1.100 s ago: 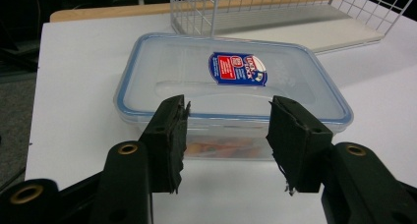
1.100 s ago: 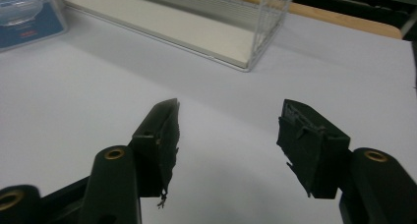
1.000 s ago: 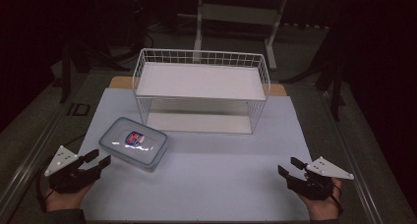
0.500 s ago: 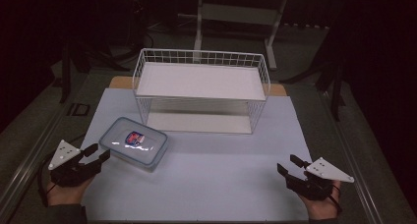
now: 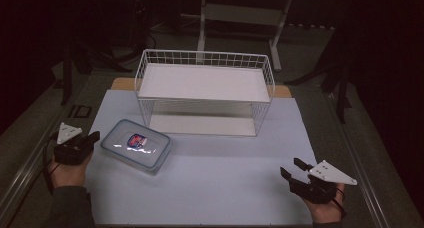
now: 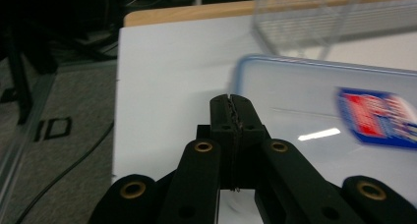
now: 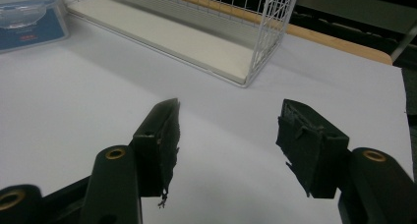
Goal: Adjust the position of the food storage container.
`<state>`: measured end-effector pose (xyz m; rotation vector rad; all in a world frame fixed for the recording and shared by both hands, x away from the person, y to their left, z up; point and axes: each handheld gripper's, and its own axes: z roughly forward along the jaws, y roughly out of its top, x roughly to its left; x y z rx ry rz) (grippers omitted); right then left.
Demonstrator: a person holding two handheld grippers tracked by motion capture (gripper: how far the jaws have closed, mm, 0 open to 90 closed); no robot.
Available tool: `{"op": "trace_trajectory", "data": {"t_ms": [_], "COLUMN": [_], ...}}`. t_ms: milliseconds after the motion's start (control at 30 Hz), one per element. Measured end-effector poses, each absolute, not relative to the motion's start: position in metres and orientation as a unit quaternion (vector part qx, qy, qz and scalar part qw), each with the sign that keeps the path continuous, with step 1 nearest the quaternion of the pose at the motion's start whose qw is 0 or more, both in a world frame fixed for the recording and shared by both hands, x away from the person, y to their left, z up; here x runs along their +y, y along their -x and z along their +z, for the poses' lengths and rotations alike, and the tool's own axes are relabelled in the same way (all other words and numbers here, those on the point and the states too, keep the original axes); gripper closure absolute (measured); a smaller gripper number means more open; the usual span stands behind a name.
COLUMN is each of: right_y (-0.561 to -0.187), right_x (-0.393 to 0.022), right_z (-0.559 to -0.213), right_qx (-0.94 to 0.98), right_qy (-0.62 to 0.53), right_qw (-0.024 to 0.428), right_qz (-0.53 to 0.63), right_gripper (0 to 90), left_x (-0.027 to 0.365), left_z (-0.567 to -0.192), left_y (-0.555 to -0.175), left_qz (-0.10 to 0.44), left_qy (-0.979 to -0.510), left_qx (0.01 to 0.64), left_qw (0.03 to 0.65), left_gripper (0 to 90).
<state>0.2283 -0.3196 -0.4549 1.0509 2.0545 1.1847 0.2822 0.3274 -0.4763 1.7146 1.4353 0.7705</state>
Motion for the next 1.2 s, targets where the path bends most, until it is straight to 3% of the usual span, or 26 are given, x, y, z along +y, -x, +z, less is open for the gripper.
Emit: {"op": "trace_trajectory", "data": {"t_ms": [233,667,1200], "right_y": [-0.229,-0.228,-0.23], "right_x": [-0.321,-0.317,-0.314], "right_z": [-0.456,-0.455,-0.455], "right_qx": [0.761,0.765,0.767], "right_qy": [-0.393,-0.386,-0.381], "right_qw": [0.269,0.266,0.262], "right_qz": [0.44,0.442,0.445], "right_gripper": [41.0,41.8,41.9], "left_x": [0.336,0.331,0.265], "left_z": [-0.492,-0.499,-0.495], "left_y": [-0.304,-0.308,-0.283], "left_qz": [0.285,0.26,0.214], "left_qy": [-0.675,-0.7,-0.769], "left_qx": [0.581,0.559,0.469], "left_qw": [0.355,0.359,0.377], "left_gripper": [89.6,89.8,89.8]}}
